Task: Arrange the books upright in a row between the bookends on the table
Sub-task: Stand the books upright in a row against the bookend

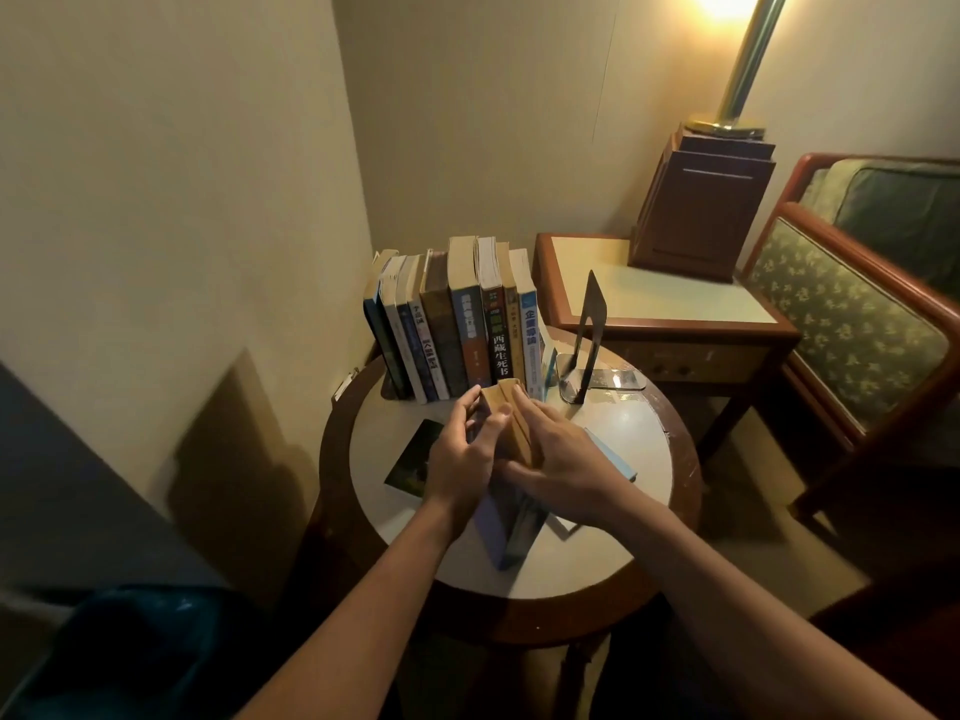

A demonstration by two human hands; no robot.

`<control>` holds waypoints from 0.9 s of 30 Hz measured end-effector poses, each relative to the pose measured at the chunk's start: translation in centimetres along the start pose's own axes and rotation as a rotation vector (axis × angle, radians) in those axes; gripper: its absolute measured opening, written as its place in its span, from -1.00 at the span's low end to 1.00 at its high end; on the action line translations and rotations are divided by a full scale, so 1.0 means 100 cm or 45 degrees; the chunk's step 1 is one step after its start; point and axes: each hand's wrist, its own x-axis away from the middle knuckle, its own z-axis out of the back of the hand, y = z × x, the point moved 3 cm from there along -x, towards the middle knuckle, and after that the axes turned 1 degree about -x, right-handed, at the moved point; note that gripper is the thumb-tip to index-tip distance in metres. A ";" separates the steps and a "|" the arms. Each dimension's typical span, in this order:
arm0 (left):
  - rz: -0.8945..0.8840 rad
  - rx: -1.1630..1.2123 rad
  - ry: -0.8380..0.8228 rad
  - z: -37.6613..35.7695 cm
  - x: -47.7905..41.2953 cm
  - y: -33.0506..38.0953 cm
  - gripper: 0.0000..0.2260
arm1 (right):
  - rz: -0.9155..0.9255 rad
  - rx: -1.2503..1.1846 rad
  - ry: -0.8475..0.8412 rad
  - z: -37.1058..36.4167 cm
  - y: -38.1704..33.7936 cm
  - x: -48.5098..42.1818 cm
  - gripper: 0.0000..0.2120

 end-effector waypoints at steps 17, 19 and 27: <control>0.137 0.094 -0.144 -0.002 -0.021 -0.011 -0.47 | -0.239 -0.808 0.129 -0.002 0.011 -0.033 -0.62; 0.143 0.096 -0.139 -0.001 -0.022 -0.011 -0.45 | -0.249 -0.817 0.129 -0.004 0.011 -0.034 -0.63; 0.102 0.147 -0.131 -0.002 -0.022 -0.013 -0.68 | -0.268 -0.816 0.269 -0.010 0.008 -0.033 -0.65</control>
